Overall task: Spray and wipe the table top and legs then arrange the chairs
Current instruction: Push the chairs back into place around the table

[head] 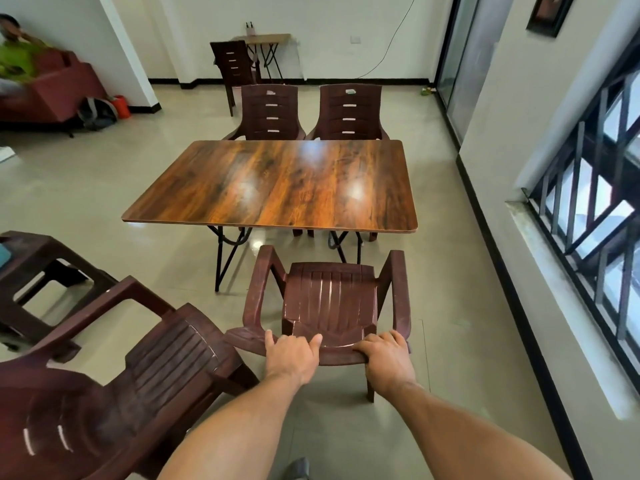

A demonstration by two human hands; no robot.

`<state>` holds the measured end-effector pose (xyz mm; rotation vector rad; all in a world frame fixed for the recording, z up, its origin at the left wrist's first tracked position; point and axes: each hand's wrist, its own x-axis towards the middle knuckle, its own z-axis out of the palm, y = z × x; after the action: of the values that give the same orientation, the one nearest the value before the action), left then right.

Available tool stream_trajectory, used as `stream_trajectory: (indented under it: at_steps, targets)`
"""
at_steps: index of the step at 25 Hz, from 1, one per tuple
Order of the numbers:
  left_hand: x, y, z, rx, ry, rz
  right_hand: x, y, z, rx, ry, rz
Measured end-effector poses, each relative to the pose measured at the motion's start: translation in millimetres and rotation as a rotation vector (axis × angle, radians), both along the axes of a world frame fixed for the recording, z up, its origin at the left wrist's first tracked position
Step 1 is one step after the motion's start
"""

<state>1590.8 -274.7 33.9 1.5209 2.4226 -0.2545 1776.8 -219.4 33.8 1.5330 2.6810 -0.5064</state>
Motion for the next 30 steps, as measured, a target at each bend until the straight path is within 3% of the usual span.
stream_trajectory:
  at_steps: [8, 12, 18, 25, 30]
  targets:
    - [1, 4, 1, 0.034, -0.027, -0.032, 0, 6, 5, -0.036, -0.094, 0.026]
    - [-5, -6, 4, 0.033, -0.04, -0.091, -6, -1, 6, -0.084, -0.178, 0.18]
    - [-55, -34, 1, 0.124, -0.07, -0.252, -72, -31, -4, 0.048, -0.137, 0.15]
    - [-211, -104, 7, 0.231, 0.014, -0.214, -228, -93, -5, 0.291, -0.019, 0.289]
    - [-375, -201, 8, 0.081, 0.094, -0.095, -422, -197, -18, 0.151, 0.077, 0.362]
